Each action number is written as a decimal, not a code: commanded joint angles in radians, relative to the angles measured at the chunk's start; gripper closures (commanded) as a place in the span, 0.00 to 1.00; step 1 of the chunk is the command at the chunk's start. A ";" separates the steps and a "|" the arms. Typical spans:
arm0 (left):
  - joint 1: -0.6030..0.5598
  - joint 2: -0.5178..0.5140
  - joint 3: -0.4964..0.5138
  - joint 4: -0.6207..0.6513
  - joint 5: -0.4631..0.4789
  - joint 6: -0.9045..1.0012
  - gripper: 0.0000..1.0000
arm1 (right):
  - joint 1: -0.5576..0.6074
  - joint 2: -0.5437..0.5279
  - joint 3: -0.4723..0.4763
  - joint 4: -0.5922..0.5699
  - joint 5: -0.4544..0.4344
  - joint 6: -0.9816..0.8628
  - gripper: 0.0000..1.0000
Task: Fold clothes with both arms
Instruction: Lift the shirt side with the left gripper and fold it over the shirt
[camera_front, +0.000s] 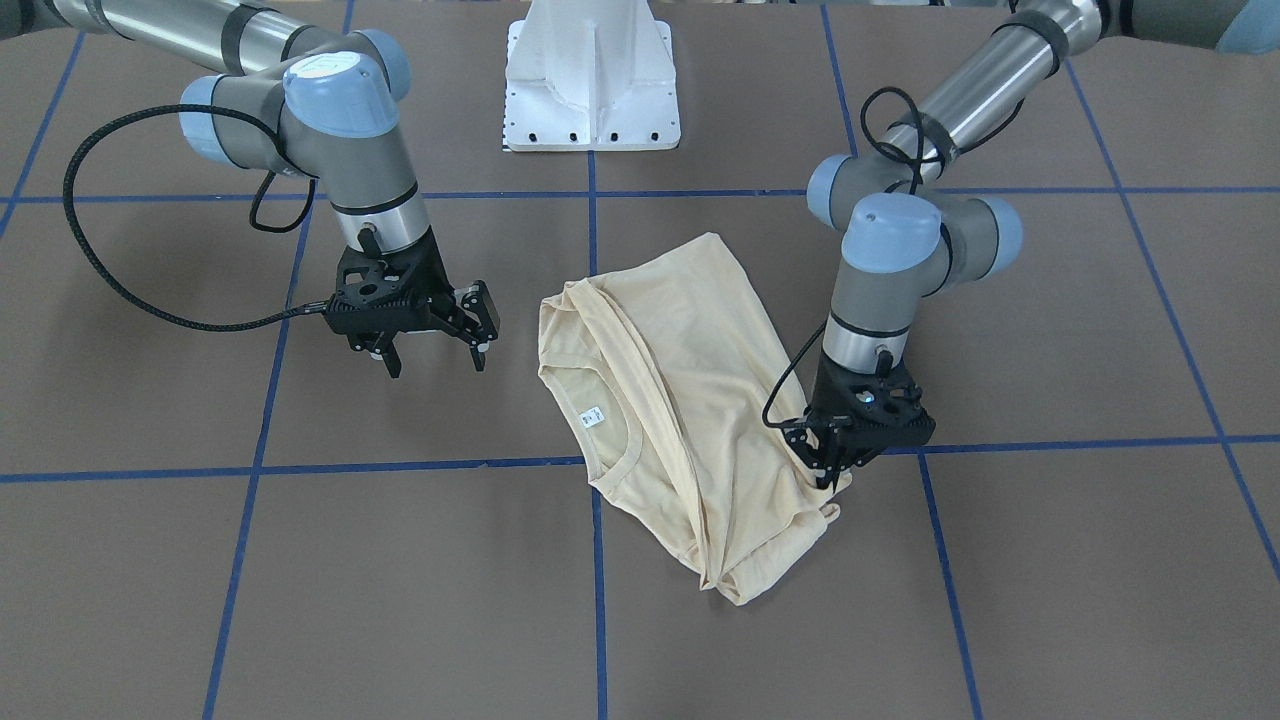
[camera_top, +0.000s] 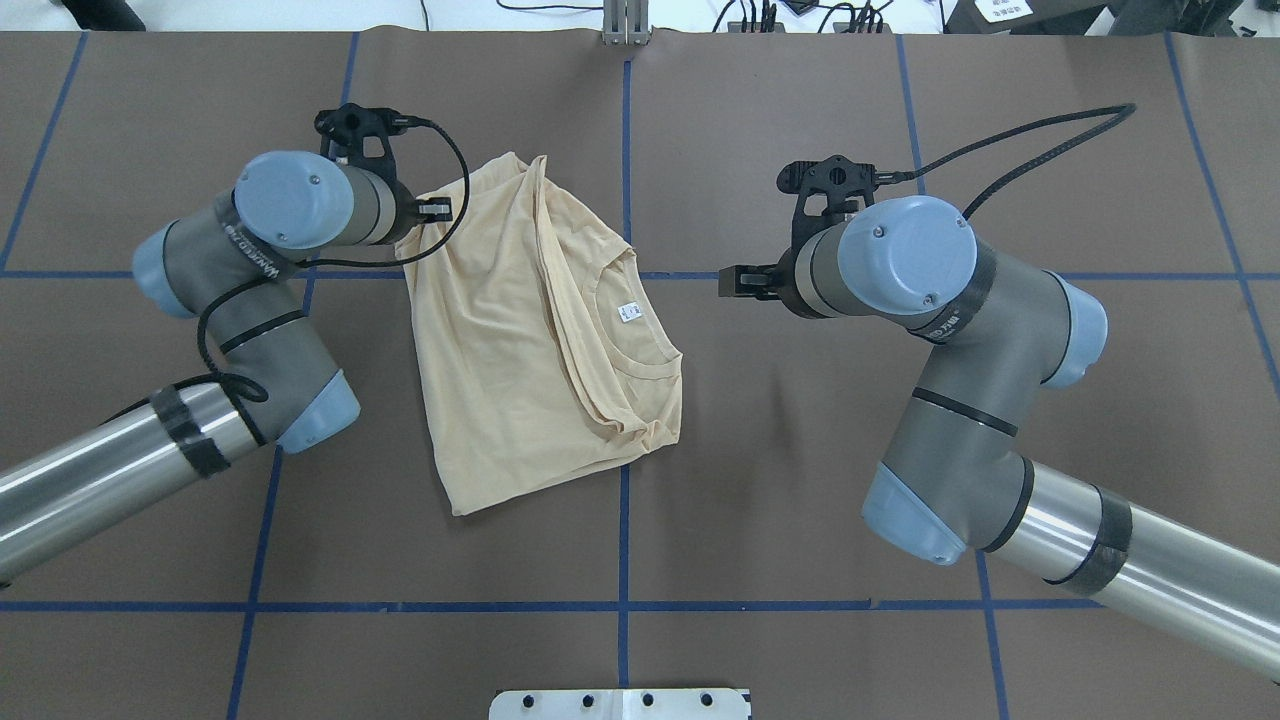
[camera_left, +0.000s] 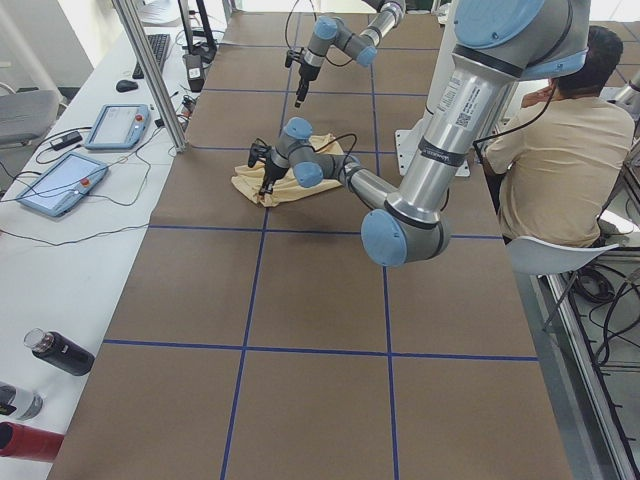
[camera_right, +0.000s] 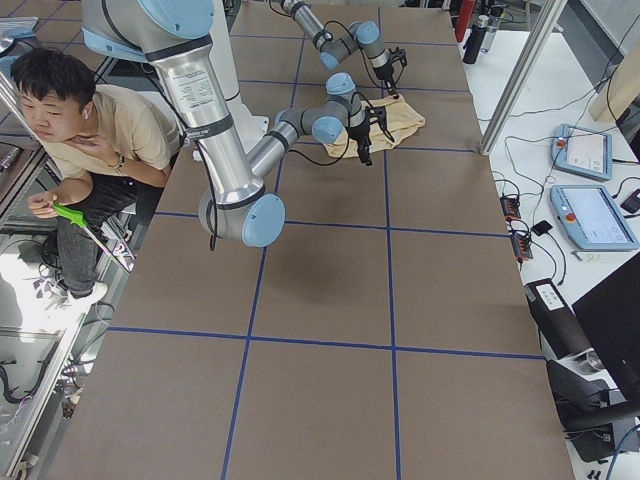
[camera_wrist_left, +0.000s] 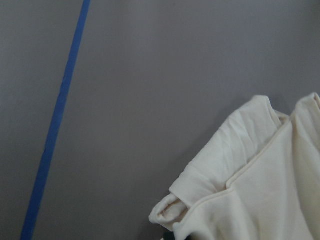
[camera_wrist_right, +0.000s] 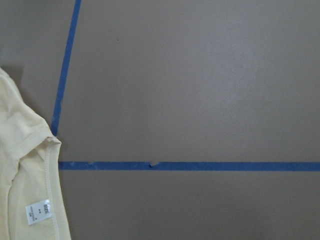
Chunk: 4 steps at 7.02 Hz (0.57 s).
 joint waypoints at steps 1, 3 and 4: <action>-0.028 -0.153 0.222 -0.162 0.001 0.005 1.00 | -0.008 0.002 0.002 0.000 0.000 0.012 0.00; -0.085 -0.147 0.233 -0.163 -0.001 0.121 1.00 | -0.019 0.004 0.004 0.000 -0.003 0.015 0.00; -0.089 -0.147 0.235 -0.162 -0.001 0.128 1.00 | -0.020 0.004 0.004 0.001 -0.003 0.015 0.00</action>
